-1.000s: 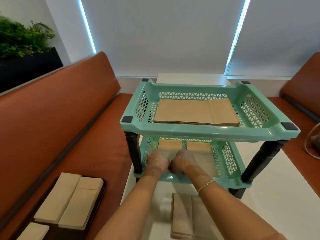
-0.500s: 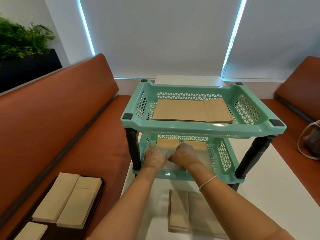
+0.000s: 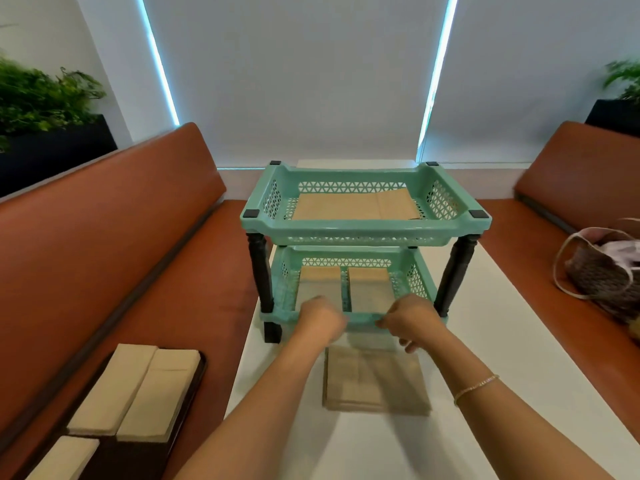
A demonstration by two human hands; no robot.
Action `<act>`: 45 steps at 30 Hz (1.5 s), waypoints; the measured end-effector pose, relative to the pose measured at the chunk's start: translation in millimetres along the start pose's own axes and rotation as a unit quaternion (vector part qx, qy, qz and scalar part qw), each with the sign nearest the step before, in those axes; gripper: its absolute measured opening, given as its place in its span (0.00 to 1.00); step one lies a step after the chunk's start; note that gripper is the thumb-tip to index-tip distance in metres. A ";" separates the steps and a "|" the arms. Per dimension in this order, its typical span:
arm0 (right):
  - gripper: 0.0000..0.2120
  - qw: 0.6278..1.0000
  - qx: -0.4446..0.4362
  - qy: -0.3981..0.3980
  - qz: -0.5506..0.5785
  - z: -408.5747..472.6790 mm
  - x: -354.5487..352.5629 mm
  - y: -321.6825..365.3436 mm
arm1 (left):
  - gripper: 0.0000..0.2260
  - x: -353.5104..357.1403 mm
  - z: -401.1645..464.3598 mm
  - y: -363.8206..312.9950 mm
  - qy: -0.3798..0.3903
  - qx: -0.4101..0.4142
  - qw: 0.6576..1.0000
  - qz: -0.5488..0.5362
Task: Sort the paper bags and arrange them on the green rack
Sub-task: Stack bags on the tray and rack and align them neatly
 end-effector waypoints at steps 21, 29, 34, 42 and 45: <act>0.40 0.993 0.116 0.021 0.002 -1.0 62.4 -99.0 | 0.24 78.1 -40.7 51.6 0.083 -0.099 0.991 -0.030; 0.43 0.992 0.087 -0.009 0.090 -3.3 58.4 -104.9 | 0.18 83.7 -41.6 48.6 0.058 -0.020 0.948 -0.311; 0.26 0.937 0.005 0.023 0.348 -8.5 58.4 -99.5 | 0.17 68.6 -45.1 46.7 0.017 0.057 0.916 -0.396; 0.15 0.905 -0.052 0.010 0.422 -18.1 63.9 -93.5 | 0.19 57.7 -53.0 43.9 -0.054 0.107 0.905 -0.409; 0.13 0.896 -0.065 0.013 0.439 -18.1 64.2 -92.1 | 0.16 56.7 -54.6 41.2 -0.057 0.116 0.911 -0.393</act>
Point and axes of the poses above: each hand's wrist, its own z-axis towards the middle knuckle, its own x-axis out of the palm, y = z × x, the point moved 9 cm from there along z, towards the middle knuckle, and after that the axes turned 9 degrees about x, right-handed, at the moved point
